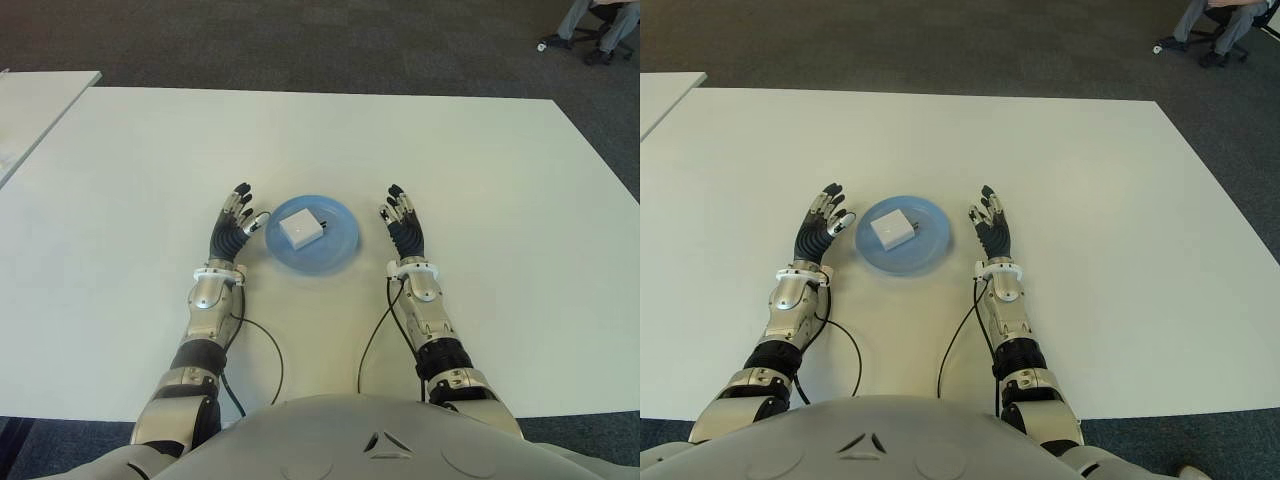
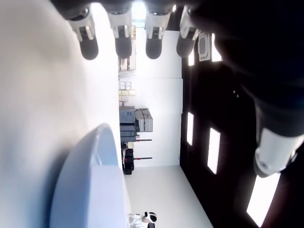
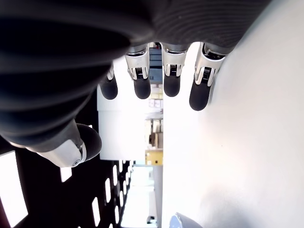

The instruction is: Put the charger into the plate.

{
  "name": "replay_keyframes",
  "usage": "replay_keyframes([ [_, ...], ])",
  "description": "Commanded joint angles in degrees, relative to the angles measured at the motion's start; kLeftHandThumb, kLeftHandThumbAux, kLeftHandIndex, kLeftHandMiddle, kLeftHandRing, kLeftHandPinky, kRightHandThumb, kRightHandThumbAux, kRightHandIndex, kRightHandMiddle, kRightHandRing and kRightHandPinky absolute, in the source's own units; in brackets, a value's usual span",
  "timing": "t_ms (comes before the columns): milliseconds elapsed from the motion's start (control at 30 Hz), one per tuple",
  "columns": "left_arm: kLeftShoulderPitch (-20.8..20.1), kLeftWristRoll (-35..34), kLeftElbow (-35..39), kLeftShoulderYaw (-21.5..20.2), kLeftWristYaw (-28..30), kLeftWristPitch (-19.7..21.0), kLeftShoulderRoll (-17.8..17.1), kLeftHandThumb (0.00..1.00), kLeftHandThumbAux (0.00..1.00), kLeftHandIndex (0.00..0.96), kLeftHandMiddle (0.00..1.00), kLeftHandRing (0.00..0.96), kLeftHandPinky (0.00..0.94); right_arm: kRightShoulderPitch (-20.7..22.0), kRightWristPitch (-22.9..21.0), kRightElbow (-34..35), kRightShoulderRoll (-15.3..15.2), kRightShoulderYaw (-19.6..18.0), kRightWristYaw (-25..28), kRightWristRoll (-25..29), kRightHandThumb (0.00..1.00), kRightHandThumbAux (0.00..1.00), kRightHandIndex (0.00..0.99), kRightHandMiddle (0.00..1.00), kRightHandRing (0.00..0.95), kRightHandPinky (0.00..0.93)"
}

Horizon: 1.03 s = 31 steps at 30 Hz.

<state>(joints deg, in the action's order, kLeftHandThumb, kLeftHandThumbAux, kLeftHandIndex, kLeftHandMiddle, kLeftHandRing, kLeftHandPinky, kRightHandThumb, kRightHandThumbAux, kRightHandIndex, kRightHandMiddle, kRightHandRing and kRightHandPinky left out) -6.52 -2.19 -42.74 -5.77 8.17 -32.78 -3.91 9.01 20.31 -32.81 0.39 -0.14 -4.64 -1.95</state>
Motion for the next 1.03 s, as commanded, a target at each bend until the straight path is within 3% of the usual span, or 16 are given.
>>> replay_keyframes([
  [33, 4.56, 2.12, -3.32, 1.63, -1.22, 4.25, 0.44, 0.000, 0.564, 0.000, 0.050, 0.025, 0.000, -1.43, -1.49, -0.79, -0.20, -0.21, 0.26, -0.19, 0.000, 0.560, 0.000, 0.000, 0.000, 0.000],
  [467, 5.78, 5.54, -1.46, 3.63, -3.52, 4.93, -1.13, 0.000, 0.547, 0.000, 0.043, 0.016, 0.000, -0.57, -1.19, -2.15, -0.20, -0.28, 1.60, 0.32, 0.000, 0.562, 0.000, 0.000, 0.000, 0.000],
  [1033, 6.82, 4.74, 2.00, 2.80, -4.99, 7.32, -0.65, 0.000, 0.538, 0.000, 0.039, 0.014, 0.000, 1.16, -1.25, -4.28, -0.08, -0.74, 3.13, 0.63, 0.000, 0.549, 0.000, 0.000, 0.000, 0.000],
])
